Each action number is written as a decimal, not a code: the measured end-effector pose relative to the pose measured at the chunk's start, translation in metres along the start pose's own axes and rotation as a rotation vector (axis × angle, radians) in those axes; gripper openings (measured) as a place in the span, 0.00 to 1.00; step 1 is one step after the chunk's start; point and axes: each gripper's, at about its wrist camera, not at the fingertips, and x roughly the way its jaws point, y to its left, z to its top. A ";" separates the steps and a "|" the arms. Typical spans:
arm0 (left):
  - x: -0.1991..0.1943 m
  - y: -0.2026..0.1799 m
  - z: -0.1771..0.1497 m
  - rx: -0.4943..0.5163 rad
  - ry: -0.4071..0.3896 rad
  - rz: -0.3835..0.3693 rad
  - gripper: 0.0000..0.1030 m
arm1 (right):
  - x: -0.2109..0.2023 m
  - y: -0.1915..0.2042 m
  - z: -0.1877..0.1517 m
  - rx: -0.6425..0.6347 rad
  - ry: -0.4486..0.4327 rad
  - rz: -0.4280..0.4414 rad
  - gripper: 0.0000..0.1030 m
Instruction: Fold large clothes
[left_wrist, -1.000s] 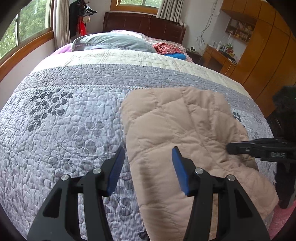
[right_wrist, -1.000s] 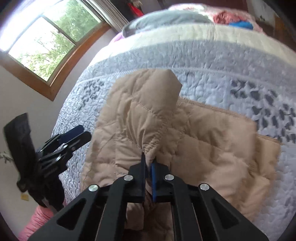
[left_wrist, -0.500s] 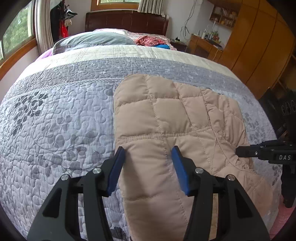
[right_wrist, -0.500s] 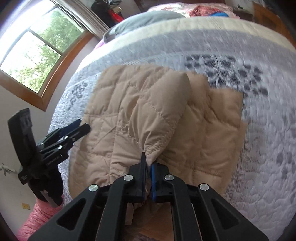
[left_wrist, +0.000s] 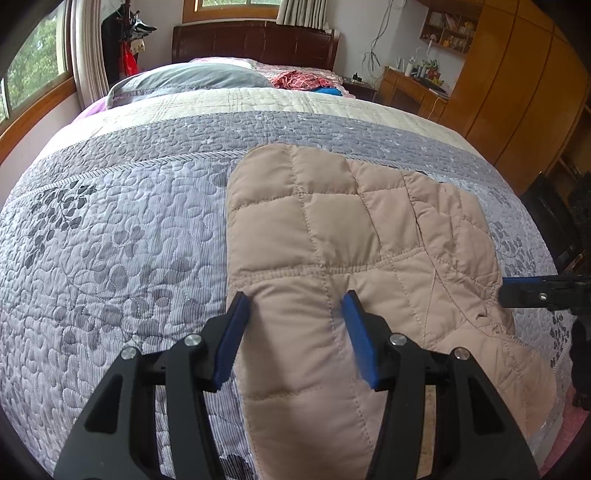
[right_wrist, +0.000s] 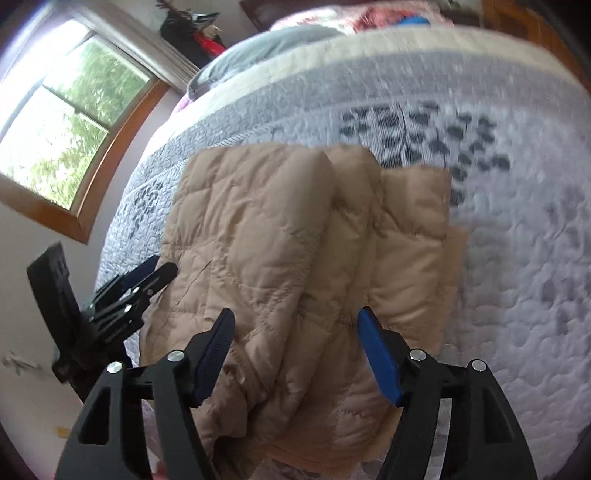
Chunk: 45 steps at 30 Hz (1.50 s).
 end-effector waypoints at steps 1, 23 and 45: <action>0.000 0.000 0.000 0.001 -0.001 0.000 0.51 | 0.003 -0.001 0.000 0.007 0.008 0.011 0.68; -0.030 -0.029 -0.004 0.040 -0.017 -0.122 0.51 | -0.051 -0.012 -0.018 -0.033 -0.131 0.026 0.11; -0.054 -0.031 -0.023 0.017 -0.025 -0.104 0.52 | -0.079 -0.006 -0.073 -0.099 -0.249 -0.139 0.28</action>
